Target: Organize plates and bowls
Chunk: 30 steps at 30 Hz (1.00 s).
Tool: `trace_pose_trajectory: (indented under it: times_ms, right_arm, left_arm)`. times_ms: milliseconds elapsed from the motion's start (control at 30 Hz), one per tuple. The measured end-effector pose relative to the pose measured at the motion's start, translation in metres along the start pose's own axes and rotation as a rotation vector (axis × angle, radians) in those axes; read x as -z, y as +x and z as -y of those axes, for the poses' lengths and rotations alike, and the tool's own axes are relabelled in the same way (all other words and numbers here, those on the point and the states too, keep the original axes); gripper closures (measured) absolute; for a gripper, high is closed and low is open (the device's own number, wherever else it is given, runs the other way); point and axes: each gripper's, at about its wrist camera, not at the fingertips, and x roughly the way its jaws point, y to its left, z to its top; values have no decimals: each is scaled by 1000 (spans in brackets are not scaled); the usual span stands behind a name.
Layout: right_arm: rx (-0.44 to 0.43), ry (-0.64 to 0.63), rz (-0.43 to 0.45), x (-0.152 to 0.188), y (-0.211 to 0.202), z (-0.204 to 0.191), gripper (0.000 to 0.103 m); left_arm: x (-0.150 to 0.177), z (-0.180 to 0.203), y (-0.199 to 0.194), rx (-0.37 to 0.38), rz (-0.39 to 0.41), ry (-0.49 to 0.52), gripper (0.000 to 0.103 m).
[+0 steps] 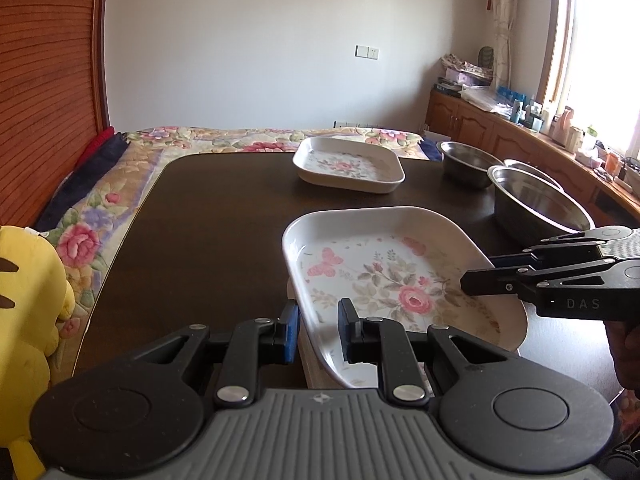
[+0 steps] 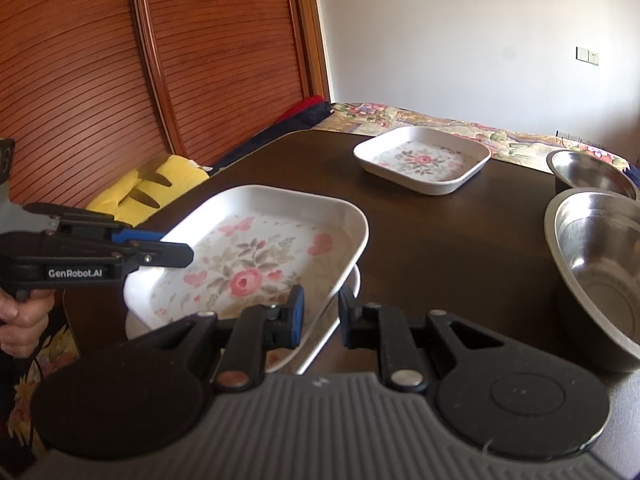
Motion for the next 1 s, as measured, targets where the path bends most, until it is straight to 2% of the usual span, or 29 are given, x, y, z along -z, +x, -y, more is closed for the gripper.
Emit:
trace_pose_trajectory:
  times_ms: [600,733,1000]
  right_arm:
    - [13,-54,0,4,-4,-8,82]
    - [17,-59,1,6,-5,-8,82]
    - [23,-85,20,7,-13,-10,82]
  left_arm:
    - [4,0,0,3,-7,1,82]
    - [5,-1,1,-3,-9,4,80]
    - [4,-3,-1,-2,11,3,79]
